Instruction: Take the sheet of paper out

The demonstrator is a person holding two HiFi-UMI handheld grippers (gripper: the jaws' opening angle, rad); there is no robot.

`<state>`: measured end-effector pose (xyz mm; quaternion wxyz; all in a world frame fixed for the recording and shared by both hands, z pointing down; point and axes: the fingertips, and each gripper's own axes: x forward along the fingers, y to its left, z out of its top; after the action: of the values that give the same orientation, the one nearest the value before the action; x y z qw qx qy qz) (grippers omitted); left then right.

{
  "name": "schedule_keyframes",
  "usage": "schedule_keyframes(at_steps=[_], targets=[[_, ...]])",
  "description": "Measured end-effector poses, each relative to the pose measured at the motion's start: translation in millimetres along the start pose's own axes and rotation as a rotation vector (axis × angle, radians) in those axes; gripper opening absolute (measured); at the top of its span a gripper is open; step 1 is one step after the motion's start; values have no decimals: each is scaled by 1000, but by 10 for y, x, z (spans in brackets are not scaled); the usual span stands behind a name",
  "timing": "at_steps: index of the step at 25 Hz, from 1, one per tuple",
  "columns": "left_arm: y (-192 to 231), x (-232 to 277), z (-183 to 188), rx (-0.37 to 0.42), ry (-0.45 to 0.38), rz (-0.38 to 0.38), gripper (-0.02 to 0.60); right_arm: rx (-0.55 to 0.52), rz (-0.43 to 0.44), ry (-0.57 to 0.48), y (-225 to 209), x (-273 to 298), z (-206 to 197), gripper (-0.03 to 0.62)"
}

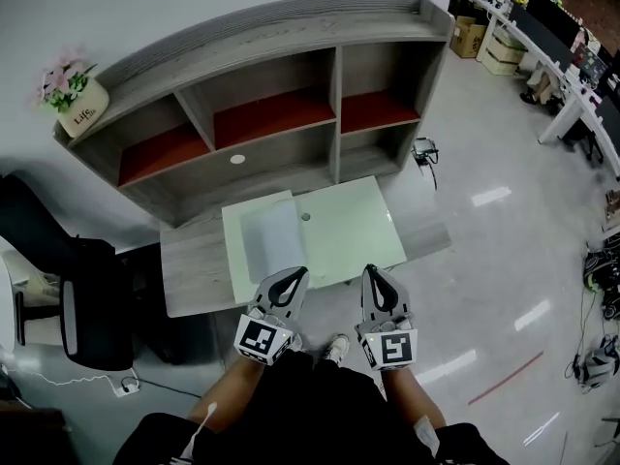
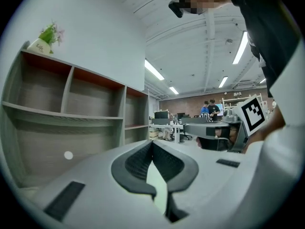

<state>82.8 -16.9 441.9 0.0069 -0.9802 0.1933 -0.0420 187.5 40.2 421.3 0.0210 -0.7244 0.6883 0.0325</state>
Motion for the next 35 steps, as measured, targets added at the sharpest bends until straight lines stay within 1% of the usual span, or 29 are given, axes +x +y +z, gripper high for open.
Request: schedule_keyframes(at_steps=[3,11,13,21,23,26,31,35], targets=[[176,-75,-38,-23,0,48,6,-14,27,-11,91,135,26,21],[704,-112,17,-31,-25,135,6,-28,116,3,363,649,17,21],[828,-109,60,-28,-34,141,5,-22,125,9,439,786,4,21],[1321,-106,-23,-72,-20,179,6,-37,171,24,692,1288,-55,21],[1431,-101,-10,-52,-46,177,6,-42,177,23,745,1398,-59,21],[1561,-126,-45,-56,-57,178,6,-47,185,24,830,1517,-68,21],[1723,-187,-56,-58,-63,176,6,-40,201,73,887,1662,-286,21],[1835,-208,-120,-62,-61,189,6,-28,226,112,931,1757,-440,21]])
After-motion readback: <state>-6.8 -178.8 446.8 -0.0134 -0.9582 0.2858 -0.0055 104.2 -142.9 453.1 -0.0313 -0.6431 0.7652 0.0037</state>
